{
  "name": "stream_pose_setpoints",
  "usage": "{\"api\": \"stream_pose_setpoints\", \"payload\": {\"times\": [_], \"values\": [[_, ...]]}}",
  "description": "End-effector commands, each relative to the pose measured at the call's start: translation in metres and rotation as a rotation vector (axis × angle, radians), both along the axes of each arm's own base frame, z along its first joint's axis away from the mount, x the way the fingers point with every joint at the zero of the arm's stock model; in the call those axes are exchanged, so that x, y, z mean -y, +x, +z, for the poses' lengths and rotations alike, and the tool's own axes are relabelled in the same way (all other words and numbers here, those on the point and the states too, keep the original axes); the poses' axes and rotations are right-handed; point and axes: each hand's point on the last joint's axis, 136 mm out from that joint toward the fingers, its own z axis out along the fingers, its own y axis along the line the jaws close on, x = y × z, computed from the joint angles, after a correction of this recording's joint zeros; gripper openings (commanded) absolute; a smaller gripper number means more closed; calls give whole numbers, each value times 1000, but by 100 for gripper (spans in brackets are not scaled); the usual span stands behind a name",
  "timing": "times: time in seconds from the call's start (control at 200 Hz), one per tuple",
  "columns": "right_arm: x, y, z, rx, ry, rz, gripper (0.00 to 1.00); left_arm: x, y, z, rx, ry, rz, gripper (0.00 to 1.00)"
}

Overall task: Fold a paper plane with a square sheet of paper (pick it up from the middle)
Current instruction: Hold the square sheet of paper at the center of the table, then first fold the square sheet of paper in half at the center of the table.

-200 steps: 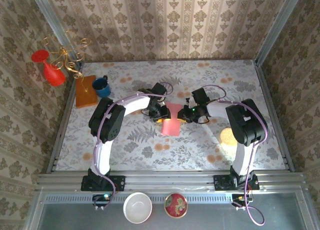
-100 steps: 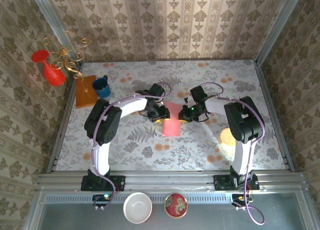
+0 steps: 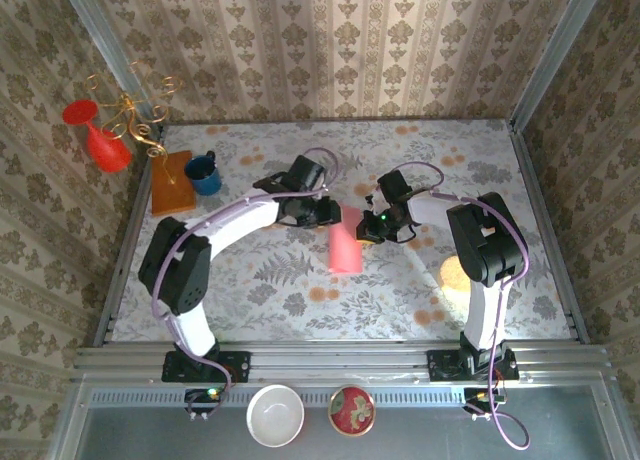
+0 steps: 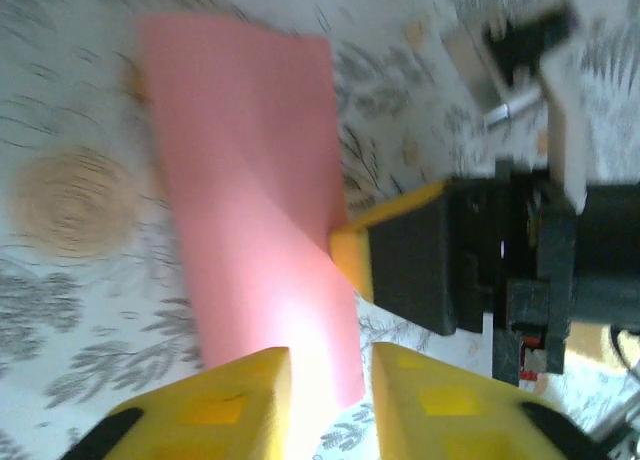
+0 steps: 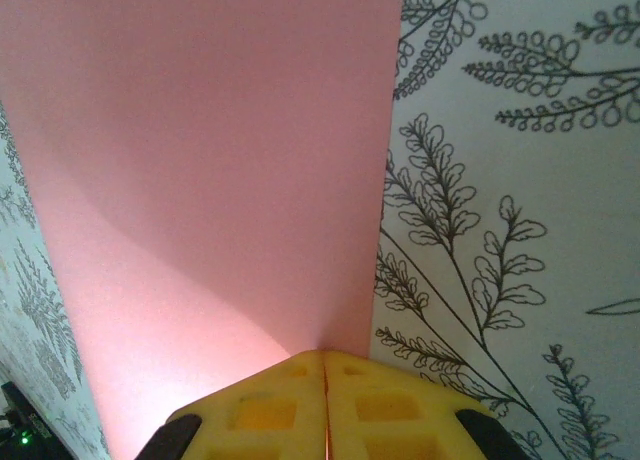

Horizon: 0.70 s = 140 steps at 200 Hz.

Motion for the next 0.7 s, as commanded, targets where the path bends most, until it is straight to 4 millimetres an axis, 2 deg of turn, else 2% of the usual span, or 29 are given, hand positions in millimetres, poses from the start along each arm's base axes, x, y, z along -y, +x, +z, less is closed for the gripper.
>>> {"api": "stream_pose_setpoints", "payload": {"times": [0.0, 0.235, 0.495, 0.695], "values": [[35, -42, -58, -149, -229, 4, 10, 16, -6, -13, -52, -16, -58, 22], [38, -48, -62, -167, -240, 4, 10, 23, -3, -43, -119, 11, -65, 12], [40, -53, -65, -186, -249, 7, 9, 41, 3, -51, -160, -30, -105, 9], [42, -56, -67, -198, -261, 5, 9, 35, -1, -68, -195, 8, -132, 7]]}}
